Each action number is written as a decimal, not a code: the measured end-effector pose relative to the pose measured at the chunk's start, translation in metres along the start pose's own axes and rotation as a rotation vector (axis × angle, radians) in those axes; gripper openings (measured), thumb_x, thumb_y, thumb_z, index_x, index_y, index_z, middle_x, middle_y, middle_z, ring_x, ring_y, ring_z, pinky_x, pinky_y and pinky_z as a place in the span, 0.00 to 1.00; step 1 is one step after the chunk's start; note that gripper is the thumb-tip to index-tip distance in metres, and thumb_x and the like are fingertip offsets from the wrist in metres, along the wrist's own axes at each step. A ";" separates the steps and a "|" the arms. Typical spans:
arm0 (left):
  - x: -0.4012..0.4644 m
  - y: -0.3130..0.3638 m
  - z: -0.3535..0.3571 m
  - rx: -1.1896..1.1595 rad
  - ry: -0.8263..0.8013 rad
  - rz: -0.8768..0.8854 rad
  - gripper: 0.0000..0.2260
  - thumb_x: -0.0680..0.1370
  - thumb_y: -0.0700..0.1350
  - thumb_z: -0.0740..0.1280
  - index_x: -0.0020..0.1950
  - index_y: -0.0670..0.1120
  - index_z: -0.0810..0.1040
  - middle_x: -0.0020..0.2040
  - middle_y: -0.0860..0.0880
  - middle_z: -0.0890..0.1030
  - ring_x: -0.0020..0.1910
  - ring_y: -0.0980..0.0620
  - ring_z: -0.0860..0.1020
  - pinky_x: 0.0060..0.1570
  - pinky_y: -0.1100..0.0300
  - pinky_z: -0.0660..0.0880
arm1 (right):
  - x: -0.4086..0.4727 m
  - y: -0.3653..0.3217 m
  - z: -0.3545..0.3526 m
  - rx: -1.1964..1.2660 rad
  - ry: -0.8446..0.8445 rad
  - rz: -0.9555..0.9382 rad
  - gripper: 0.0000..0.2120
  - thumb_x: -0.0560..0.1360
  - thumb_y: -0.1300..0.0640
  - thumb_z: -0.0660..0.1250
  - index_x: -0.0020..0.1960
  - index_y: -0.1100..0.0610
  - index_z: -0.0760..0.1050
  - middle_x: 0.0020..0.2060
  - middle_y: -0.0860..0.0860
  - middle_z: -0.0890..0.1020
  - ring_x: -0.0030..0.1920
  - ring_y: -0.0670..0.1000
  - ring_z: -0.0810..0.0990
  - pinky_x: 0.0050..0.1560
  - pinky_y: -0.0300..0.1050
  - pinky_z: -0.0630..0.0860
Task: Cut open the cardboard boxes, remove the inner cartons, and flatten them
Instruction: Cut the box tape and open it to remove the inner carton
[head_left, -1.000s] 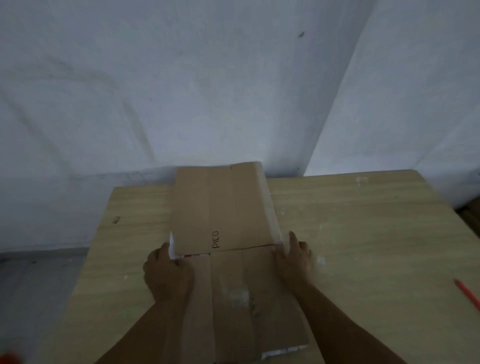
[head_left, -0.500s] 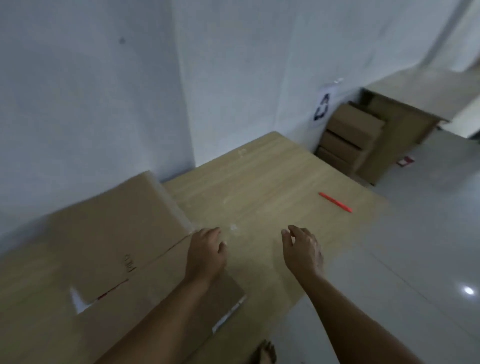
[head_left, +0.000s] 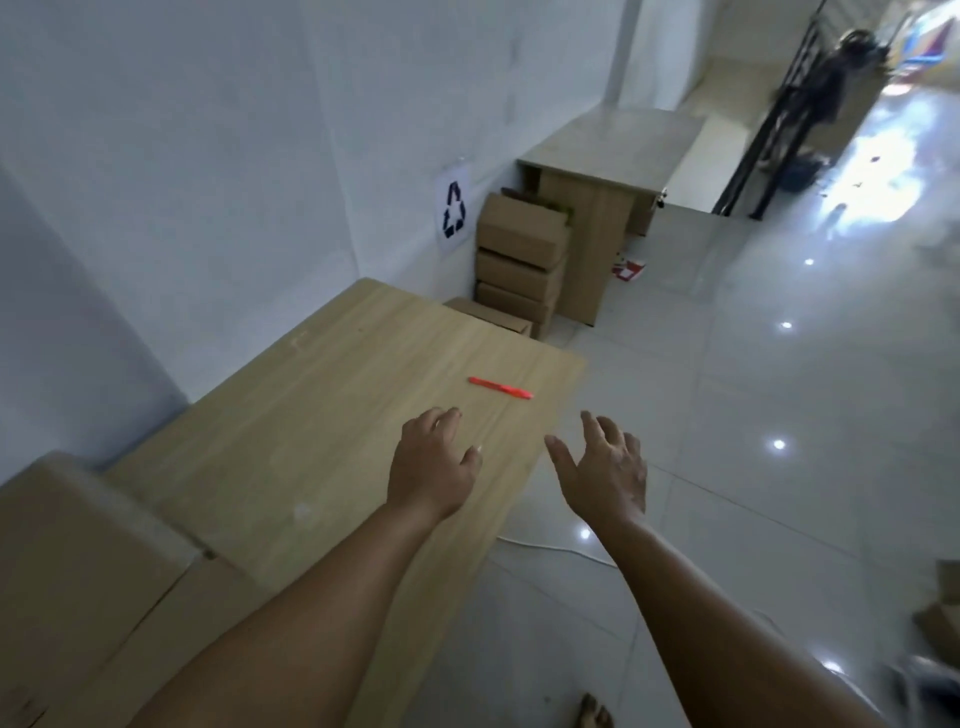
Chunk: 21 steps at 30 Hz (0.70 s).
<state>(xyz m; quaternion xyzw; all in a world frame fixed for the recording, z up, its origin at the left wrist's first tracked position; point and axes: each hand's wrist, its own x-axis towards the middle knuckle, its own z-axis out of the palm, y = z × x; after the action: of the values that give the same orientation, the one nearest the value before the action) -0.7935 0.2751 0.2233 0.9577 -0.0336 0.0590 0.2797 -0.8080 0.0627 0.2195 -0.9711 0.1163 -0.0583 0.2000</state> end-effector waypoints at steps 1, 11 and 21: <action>0.009 0.011 0.006 0.013 -0.024 0.001 0.29 0.79 0.55 0.65 0.76 0.43 0.66 0.74 0.44 0.68 0.72 0.43 0.65 0.69 0.50 0.65 | 0.009 0.010 -0.003 -0.014 -0.020 0.016 0.37 0.78 0.30 0.54 0.79 0.51 0.59 0.77 0.56 0.64 0.76 0.59 0.61 0.72 0.58 0.63; 0.105 0.116 0.089 0.141 -0.095 0.017 0.32 0.79 0.61 0.62 0.77 0.44 0.63 0.76 0.41 0.63 0.74 0.42 0.62 0.71 0.48 0.63 | 0.120 0.129 -0.037 -0.006 -0.100 0.039 0.41 0.76 0.27 0.51 0.81 0.49 0.53 0.80 0.57 0.54 0.80 0.59 0.51 0.78 0.59 0.53; 0.195 0.177 0.164 0.143 -0.131 -0.034 0.29 0.79 0.60 0.61 0.76 0.46 0.66 0.77 0.42 0.64 0.75 0.42 0.63 0.70 0.46 0.65 | 0.224 0.201 -0.050 0.043 -0.179 0.036 0.37 0.78 0.30 0.53 0.81 0.48 0.53 0.80 0.57 0.55 0.79 0.59 0.52 0.77 0.59 0.54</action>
<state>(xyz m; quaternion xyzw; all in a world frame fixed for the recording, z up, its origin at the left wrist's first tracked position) -0.6020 0.0316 0.2057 0.9774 -0.0315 -0.0063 0.2088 -0.6400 -0.1913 0.1996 -0.9657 0.1141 0.0298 0.2313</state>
